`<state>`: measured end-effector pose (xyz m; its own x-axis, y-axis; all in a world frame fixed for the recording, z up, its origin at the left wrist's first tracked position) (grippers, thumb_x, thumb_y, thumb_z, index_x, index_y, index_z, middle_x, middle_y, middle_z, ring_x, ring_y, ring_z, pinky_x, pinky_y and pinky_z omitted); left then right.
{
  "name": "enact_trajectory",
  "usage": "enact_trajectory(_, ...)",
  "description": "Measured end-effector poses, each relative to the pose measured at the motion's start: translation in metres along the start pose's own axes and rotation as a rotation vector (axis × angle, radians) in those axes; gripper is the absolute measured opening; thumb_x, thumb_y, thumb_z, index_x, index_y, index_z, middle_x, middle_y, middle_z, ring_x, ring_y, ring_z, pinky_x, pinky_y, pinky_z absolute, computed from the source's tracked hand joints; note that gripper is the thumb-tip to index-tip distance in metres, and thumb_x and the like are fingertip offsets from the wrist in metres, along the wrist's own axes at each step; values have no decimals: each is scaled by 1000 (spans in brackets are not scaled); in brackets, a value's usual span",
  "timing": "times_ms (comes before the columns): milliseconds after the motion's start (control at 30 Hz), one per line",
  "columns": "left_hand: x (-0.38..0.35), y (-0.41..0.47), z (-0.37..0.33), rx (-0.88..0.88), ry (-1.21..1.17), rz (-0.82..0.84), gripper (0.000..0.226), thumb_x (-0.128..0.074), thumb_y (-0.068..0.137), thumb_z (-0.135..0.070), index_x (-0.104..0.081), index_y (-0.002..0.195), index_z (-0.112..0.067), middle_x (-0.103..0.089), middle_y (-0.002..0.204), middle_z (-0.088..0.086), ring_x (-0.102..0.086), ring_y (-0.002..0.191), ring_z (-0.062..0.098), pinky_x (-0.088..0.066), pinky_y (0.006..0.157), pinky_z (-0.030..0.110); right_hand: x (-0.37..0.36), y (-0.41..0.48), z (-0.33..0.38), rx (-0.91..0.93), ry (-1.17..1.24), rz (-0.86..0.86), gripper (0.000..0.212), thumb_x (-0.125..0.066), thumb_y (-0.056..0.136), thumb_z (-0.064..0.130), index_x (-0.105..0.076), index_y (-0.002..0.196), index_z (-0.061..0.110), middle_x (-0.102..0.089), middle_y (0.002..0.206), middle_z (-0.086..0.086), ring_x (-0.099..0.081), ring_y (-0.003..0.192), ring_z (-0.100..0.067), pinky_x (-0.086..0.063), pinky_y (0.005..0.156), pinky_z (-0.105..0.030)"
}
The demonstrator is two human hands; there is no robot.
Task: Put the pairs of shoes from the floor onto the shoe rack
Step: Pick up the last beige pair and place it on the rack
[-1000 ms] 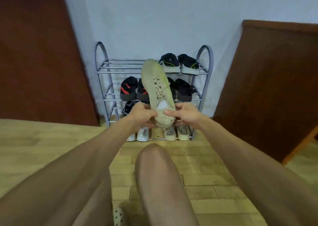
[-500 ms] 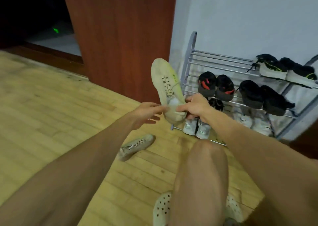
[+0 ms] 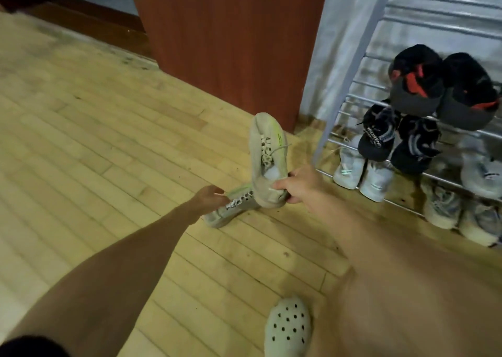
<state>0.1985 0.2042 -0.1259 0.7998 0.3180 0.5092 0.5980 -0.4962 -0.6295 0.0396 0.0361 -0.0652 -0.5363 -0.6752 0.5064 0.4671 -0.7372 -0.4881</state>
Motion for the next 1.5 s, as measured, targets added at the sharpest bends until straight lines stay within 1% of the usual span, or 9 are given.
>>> enact_trajectory(200,-2,69,37,111,-149,-177,70,-61,90,-13,-26,150,-14,-38,150,10,-49,126,28,-41,87,28,-2,51,-57,-10,-146,58,24,-81,65,27,-76,80,9,-75,81,-10,-71,77,-28,-60,71,-45)
enact_trajectory(333,-20,96,62,208,49,-169,69,-55,94,-17,-19,153,-14,-28,156,13,-41,133,31,-40,98,34,14,66,-92,-48,-182,52,25,-82,62,26,-77,82,13,-75,78,-8,-71,78,-28,-60,73,-45)
enact_trajectory(633,-84,89,87,379,261,-140,59,-66,84,-32,-47,137,-18,-41,135,15,-47,120,32,-48,99,39,2,70,-91,-122,-39,102,18,-85,65,21,-70,71,12,-75,84,-12,-72,74,-26,-62,70,-42)
enact_trajectory(800,-109,72,99,350,193,-152,56,-71,80,-25,-44,127,-9,-47,123,15,-52,109,31,-51,91,42,4,54,-88,-102,-92,147,28,-84,68,19,-75,91,6,-75,89,-11,-72,79,-24,-62,69,-34)
enact_trajectory(1000,-145,48,111,435,-329,8,32,-66,81,-1,-49,107,4,-59,84,15,-56,69,24,-57,73,41,8,32,-90,-126,-111,131,35,-85,68,19,-73,97,4,-74,93,-14,-73,76,-27,-62,65,-31)
enact_trajectory(1167,-151,11,93,458,-776,165,17,-71,82,-2,-56,89,2,-57,82,14,-57,69,23,-56,76,46,15,4,-82,-129,-53,122,33,-82,72,15,-72,99,0,-70,86,-12,-64,58,-18,-56,45,-20)
enact_trajectory(1300,-119,-20,71,354,-869,172,17,-71,80,3,-59,92,2,-61,86,14,-60,74,24,-54,76,42,26,-21,-68,-96,-9,96,36,-83,71,13,-71,100,-4,-68,76,-10,-63,56,-19,-53,45,-24)
enact_trajectory(1400,-81,-39,47,193,-860,131,31,-72,79,1,-60,108,2,-66,91,12,-63,79,22,-56,68,39,36,-43,-49,-54,22,66,34,-83,71,13,-68,100,1,-68,89,-11,-68,70,-23,-59,64,-31)
enact_trajectory(1500,-42,-65,21,67,-841,85,19,-72,81,-1,-62,97,-1,-65,89,9,-62,77,19,-58,62,35,47,-66,-25,-8,51,38,45,-85,69,13,-67,109,0,-68,100,-13,-69,85,-27,-60,70,-35)
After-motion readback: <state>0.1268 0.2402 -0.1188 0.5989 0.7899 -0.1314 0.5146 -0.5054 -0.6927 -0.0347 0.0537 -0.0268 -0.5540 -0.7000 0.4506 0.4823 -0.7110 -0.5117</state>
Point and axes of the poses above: each hand's wrist, its own y-axis towards the middle knuckle, its own x-axis out of the back of the hand, z = x × y, the point moved 7 cm from there along y, towards the middle knuckle
